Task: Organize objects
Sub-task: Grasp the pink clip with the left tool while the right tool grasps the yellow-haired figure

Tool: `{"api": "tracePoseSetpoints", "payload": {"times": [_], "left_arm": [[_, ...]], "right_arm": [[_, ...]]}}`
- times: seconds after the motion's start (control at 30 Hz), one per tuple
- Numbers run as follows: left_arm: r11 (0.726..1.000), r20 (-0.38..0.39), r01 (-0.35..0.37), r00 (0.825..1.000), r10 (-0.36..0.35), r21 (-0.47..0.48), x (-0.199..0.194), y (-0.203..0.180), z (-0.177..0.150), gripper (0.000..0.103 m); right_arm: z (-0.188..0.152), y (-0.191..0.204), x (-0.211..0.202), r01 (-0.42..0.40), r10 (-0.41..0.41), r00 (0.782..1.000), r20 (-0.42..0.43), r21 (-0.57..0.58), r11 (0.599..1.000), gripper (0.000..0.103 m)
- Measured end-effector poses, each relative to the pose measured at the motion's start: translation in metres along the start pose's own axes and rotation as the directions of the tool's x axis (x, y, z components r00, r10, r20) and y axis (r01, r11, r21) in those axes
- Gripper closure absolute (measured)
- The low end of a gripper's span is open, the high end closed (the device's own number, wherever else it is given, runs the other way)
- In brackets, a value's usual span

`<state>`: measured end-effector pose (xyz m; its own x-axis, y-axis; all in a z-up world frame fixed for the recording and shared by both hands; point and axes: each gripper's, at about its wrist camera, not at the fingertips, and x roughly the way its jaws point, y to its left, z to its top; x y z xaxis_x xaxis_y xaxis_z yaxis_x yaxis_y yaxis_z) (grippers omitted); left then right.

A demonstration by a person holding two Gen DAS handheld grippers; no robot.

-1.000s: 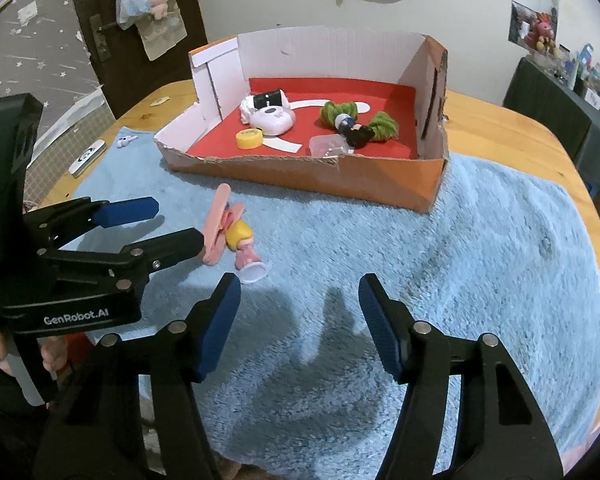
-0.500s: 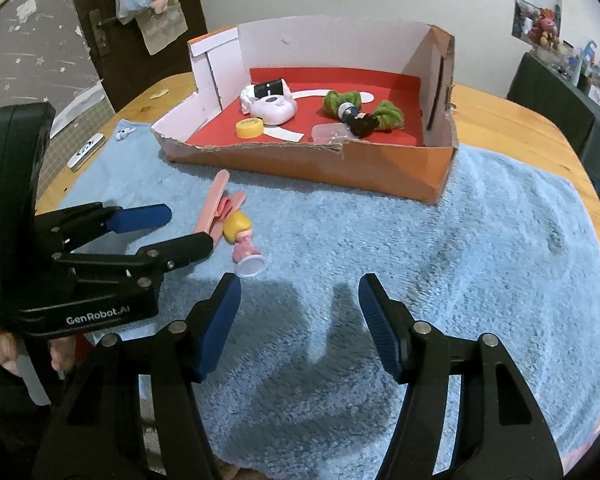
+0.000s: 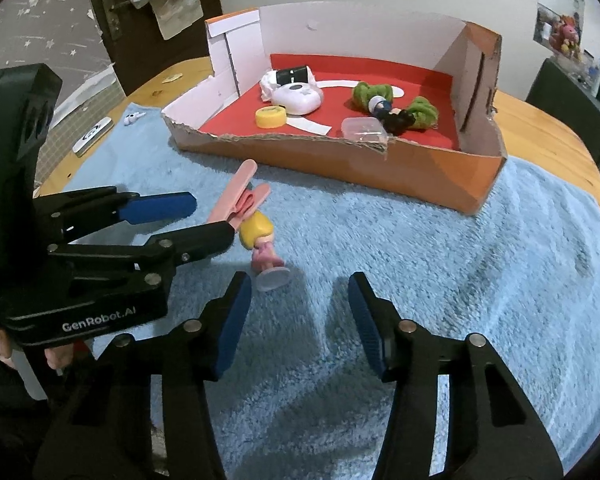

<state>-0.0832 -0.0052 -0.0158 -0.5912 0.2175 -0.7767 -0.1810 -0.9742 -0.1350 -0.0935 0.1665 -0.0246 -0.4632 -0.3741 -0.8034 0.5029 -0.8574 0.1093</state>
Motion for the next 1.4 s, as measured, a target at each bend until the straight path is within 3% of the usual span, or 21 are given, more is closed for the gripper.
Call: {"api": "tracePoseSetpoints", "payload": {"times": [0.2,0.27,0.33,0.5,0.7,1.4], "left_arm": [[1.0,-0.004,0.009,1.0,-0.009,0.007,0.003,-0.002,0.001,0.066],[1.0,-0.002,0.014,1.0,-0.014,0.004,0.003,-0.002,0.001,0.074],[0.999,-0.004,0.034,0.999,-0.034,0.007,0.003,-0.004,0.002,0.081],[0.999,-0.01,0.039,0.999,-0.039,0.031,0.005,-0.012,0.001,0.082],[0.999,-0.013,0.043,0.999,-0.043,0.022,0.005,-0.008,0.001,0.09],[0.999,0.022,0.046,0.999,-0.046,0.016,-0.012,-0.006,-0.001,0.091]], "right_arm": [[0.002,0.003,0.008,-0.013,0.013,1.0,-0.013,-0.023,1.0,0.065],[0.003,0.004,0.009,-0.017,0.016,1.0,-0.014,-0.029,0.999,0.065],[0.004,0.005,0.011,-0.023,0.022,1.0,-0.016,-0.039,0.999,0.072],[0.006,0.011,0.013,-0.036,0.035,0.999,-0.021,-0.06,0.998,0.083],[0.005,0.01,0.01,-0.046,0.046,0.999,-0.015,-0.047,0.998,0.083],[0.007,0.014,-0.008,-0.05,0.051,0.998,0.046,-0.021,0.999,0.083]]}}
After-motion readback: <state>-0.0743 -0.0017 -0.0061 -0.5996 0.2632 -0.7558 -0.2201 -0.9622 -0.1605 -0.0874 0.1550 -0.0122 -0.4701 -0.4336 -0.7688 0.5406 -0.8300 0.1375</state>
